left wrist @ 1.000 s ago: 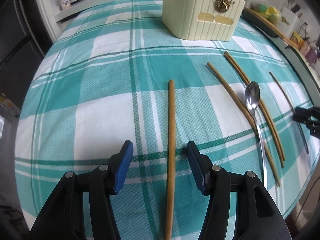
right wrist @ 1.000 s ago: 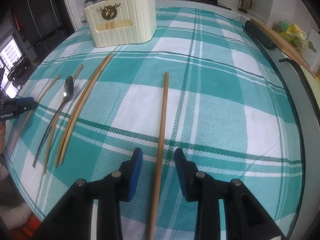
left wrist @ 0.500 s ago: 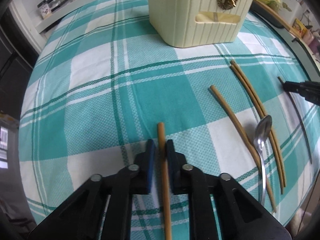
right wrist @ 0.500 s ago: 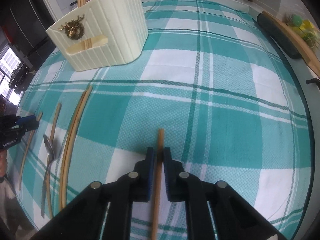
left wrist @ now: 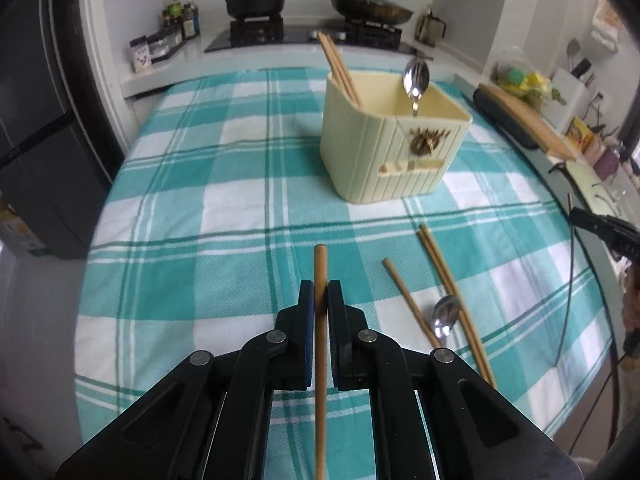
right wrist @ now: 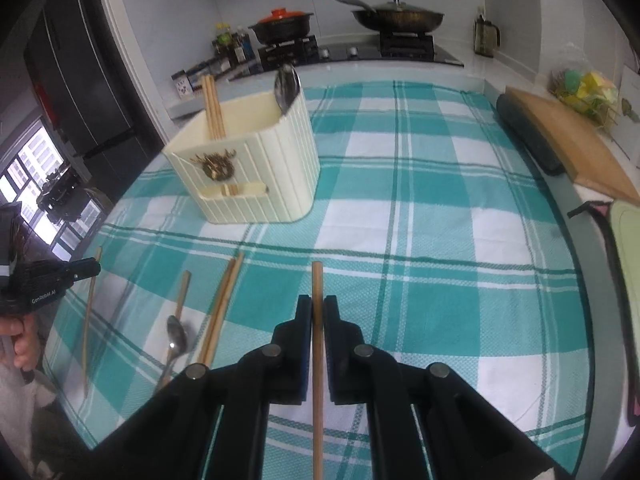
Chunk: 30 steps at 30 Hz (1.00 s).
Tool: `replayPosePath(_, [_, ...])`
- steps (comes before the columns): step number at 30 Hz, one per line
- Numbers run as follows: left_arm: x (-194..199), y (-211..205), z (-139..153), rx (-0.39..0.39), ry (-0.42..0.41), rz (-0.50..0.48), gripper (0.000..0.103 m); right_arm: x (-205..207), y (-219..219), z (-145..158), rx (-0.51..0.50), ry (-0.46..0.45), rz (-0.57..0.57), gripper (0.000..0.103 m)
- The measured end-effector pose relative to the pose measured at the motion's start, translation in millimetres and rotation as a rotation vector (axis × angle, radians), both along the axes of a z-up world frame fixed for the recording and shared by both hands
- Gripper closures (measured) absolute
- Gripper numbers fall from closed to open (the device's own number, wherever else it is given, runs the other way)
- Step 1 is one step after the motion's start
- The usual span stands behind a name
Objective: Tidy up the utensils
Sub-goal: 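Grasp a chopstick with the left tool while the right tool carries its chopstick to the caddy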
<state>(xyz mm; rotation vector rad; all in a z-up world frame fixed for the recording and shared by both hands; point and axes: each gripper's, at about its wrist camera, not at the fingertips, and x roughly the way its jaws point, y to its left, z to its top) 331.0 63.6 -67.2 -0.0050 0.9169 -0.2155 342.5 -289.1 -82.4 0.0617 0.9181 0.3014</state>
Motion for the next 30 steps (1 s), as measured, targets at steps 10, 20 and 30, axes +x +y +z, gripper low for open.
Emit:
replayPosePath(10, [-45.5,15.2,79.4,-0.119,-0.200,0.012,0.098,-64.9,5.3,92.1,0.023,-0.273,0.040,0.097])
replayPosePath(20, [-33.1,14.5,123.4,-0.174,-0.303,0.042,0.098,-59.3,20.2,130.6,0.046,-0.409,0.002,0.097])
replayPosePath(30, [9.2,2.5,192.2,-0.223,-0.400,0.042,0.099,-19.9,29.2,182.4,0.046,-0.463,0.007,0.097])
